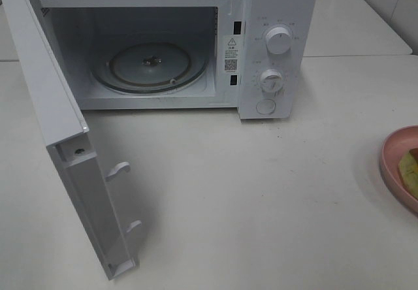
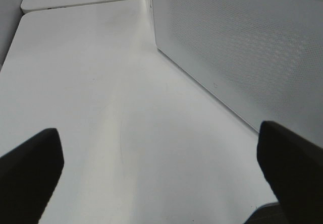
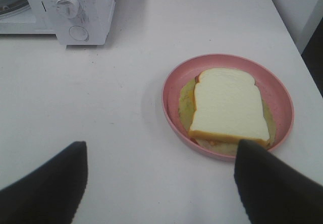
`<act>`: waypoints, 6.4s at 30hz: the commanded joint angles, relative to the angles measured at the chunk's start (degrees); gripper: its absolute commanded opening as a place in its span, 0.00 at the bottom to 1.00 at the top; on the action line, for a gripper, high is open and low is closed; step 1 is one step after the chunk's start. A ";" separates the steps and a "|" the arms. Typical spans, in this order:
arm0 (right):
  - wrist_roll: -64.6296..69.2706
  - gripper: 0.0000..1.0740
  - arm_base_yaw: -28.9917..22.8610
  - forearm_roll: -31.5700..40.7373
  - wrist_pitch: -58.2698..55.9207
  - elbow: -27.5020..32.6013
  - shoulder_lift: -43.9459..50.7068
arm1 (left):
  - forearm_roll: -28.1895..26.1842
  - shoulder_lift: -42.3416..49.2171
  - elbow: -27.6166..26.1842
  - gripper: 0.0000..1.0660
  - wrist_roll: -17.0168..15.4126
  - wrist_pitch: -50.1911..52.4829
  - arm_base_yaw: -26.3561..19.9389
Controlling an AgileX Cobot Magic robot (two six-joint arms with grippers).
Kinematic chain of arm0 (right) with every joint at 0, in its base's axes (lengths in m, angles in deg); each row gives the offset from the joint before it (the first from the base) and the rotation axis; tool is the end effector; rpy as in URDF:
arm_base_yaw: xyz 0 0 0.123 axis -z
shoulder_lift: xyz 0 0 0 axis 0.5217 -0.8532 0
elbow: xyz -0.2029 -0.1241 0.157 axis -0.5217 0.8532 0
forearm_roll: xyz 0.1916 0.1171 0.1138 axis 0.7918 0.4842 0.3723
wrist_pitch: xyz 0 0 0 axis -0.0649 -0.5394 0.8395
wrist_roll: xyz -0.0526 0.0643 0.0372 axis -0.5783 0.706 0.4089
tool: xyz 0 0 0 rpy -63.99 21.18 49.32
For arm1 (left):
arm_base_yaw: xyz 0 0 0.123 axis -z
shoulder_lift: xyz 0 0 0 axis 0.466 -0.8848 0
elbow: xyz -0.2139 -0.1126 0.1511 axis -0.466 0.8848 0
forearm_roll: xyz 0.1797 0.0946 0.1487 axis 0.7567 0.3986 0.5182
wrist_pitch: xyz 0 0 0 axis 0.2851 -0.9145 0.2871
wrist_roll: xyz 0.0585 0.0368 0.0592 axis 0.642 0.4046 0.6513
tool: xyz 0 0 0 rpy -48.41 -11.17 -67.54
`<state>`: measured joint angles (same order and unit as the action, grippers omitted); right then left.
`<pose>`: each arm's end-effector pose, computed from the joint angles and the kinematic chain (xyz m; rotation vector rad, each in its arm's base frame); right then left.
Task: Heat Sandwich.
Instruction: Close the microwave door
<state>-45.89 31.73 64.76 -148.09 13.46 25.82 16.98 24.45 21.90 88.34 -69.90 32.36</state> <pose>-0.0057 0.0000 0.2801 0.0141 2.0236 0.0024 -0.0049 -0.0032 0.2781 0.1845 2.0165 -0.0416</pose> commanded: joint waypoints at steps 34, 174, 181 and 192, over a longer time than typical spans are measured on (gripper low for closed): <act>-0.17 0.71 0.40 0.00 0.74 0.17 1.55 | -0.23 1.26 0.17 0.95 -0.23 0.92 -0.11; -0.17 0.71 0.40 0.00 0.74 0.17 1.55 | -10.71 -99.87 -8.08 0.00 -1.66 109.09 33.00; -0.17 0.71 0.40 0.00 0.74 0.17 1.55 | -10.94 -102.96 -12.89 0.00 -1.66 106.74 34.72; -0.17 0.71 0.40 0.00 0.74 0.17 1.55 | -11.57 -108.23 -22.92 0.00 -1.66 101.93 36.38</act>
<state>-45.89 31.73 64.76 -147.97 13.58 25.82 6.09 -83.04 1.22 86.45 33.06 68.40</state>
